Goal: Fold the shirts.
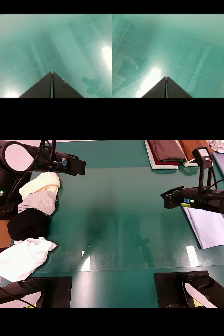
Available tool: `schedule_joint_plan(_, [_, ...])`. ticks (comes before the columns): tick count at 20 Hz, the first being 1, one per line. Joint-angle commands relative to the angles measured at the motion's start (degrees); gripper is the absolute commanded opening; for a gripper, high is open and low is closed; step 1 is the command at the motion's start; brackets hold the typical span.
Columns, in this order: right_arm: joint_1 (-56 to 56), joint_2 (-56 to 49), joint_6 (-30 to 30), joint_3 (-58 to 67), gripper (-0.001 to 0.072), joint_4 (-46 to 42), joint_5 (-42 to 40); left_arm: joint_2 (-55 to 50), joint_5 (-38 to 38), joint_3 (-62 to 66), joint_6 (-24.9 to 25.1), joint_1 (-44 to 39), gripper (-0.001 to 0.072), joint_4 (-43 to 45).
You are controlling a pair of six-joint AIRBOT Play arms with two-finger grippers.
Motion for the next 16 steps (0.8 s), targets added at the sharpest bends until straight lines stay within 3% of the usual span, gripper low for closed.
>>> schedule_joint_plan(1, [0.1,0.0,0.0,0.0,0.0016,0.0,0.0,0.0,3.4,0.0,0.3,0.0,0.0024,0.0])
schedule_joint_plan(2, [0.1,0.0,0.0,0.0,0.0016,0.0,0.0,-0.1,5.5,0.0,2.5,0.1,0.0027,2.3])
schedule_joint_plan(3, [0.1,0.0,0.0,0.0,0.0016,0.0,0.0,-0.2,6.6,0.0,3.1,0.6,0.0209,6.6])
schedule_joint_plan(4, [0.1,0.0,0.0,0.0,0.0016,0.0,0.0,-0.7,7.8,0.0,0.2,1.9,0.0595,12.1])
schedule_joint_plan(5, [0.1,0.0,0.0,0.0,0.0016,0.0,0.0,-1.6,8.0,0.0,-3.8,4.0,0.0691,16.5])
schedule_joint_plan(7, [0.1,0.0,0.0,0.0,0.0016,0.0,0.0,-4.7,7.5,0.0,-6.8,9.9,0.0691,20.5])
schedule_joint_plan(12, [0.1,0.0,0.0,0.0,0.0016,0.4,0.0,-16.3,7.4,0.0,-6.9,22.2,0.0692,20.4])
schedule_joint_plan(16, [0.1,0.0,0.0,0.0,0.0016,0.4,0.0,-26.0,8.0,0.0,-6.7,27.1,0.0692,20.4])
